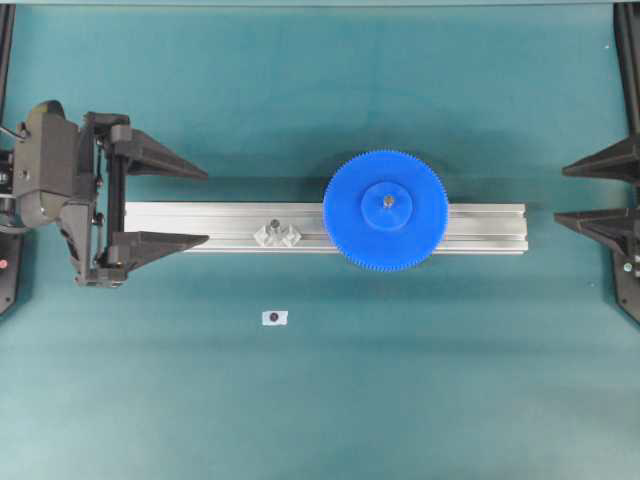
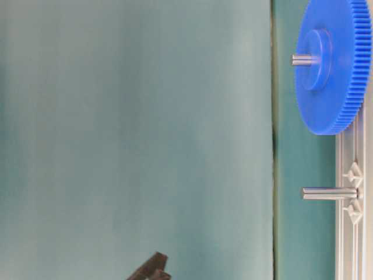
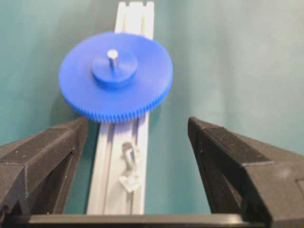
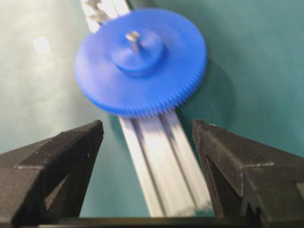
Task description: Insert the large gear onto the shaft.
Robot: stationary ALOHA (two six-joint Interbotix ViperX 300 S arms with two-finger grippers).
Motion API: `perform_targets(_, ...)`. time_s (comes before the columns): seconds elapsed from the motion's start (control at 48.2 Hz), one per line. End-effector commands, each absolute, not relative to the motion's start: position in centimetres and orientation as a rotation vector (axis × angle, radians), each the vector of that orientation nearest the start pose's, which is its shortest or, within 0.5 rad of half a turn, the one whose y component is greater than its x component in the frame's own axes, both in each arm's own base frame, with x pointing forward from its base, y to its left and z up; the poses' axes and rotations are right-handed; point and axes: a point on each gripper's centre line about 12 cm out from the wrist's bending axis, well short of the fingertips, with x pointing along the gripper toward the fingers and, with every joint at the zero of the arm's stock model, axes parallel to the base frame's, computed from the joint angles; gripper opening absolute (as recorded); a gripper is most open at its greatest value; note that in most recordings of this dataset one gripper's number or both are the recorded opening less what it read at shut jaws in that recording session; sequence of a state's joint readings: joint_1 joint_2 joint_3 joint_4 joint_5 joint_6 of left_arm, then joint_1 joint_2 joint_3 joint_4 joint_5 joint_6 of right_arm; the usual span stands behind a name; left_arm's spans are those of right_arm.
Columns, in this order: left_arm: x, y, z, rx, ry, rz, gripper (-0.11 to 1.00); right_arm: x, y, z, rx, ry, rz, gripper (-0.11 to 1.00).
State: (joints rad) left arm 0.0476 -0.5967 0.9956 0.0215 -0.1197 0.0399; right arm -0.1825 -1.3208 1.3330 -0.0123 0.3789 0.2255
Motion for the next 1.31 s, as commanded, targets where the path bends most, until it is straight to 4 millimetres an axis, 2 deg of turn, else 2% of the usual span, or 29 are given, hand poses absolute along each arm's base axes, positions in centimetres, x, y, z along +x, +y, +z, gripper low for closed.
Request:
perform_targets(0.0,27.1,1.2,26.5,0.055,0.259,0.033,0.87,13.6,-2.1,21.5,0.239,0.347,-0.188,0.83)
perform_targets(0.352,26.9,1.2,26.3,0.053,0.26,0.035,0.85,14.2,0.0,21.0,0.205,0.394,-0.045,0.83)
perform_targets(0.601,26.2,1.2,25.8,0.053,0.254,0.038,0.85,14.0,0.1,20.7,0.211,0.402,-0.04,0.83)
perform_targets(0.892,24.6,1.2,25.4,0.055,0.233,0.038,0.85,13.5,0.1,21.0,0.221,0.367,-0.038,0.83)
perform_targets(1.286,21.5,1.0,24.9,0.051,0.187,0.04,0.81,13.3,0.1,21.1,0.223,0.346,-0.035,0.83)
